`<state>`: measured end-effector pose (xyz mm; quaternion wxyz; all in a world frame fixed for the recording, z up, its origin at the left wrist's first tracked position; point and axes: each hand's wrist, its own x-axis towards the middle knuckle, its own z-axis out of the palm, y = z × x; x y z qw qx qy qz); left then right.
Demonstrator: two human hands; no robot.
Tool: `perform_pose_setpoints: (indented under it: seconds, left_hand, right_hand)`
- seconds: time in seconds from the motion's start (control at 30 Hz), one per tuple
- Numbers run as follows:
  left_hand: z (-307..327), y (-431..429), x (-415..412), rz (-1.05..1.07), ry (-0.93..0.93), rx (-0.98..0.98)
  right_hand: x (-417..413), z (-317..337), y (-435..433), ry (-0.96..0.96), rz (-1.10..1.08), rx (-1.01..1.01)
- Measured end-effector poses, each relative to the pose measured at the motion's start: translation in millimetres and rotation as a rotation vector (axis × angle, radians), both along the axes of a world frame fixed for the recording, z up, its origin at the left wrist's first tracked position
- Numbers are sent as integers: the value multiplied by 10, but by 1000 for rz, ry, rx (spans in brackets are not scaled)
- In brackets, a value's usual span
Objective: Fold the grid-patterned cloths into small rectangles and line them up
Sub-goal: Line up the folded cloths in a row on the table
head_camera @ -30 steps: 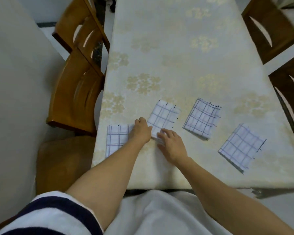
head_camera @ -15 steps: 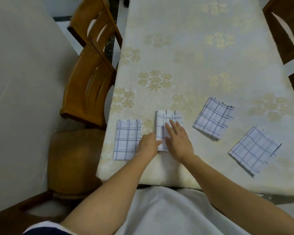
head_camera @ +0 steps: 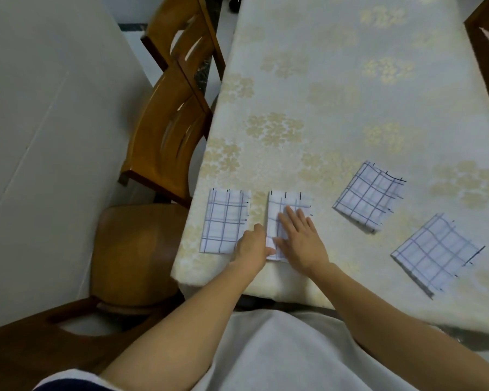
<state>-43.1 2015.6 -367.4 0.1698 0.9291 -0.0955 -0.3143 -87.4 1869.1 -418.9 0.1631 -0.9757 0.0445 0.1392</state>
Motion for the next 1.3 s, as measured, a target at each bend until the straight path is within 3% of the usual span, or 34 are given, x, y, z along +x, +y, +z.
perform_pose_setpoints:
  seconds: [0.53, 0.73, 0.93, 1.3]
  left_hand:
    - [-4, 119, 25, 110, 108, -86]
    - [89, 74, 66, 11, 76, -29]
    - [209, -45, 76, 68, 134, -169]
    - [212, -16, 89, 79, 154, -118]
  right_hand:
    - [121, 18, 48, 52, 168, -83]
    - [36, 4, -52, 9, 74, -93]
    - [14, -102, -129, 3, -4, -32]
    - [55, -132, -108, -2, 54, -18]
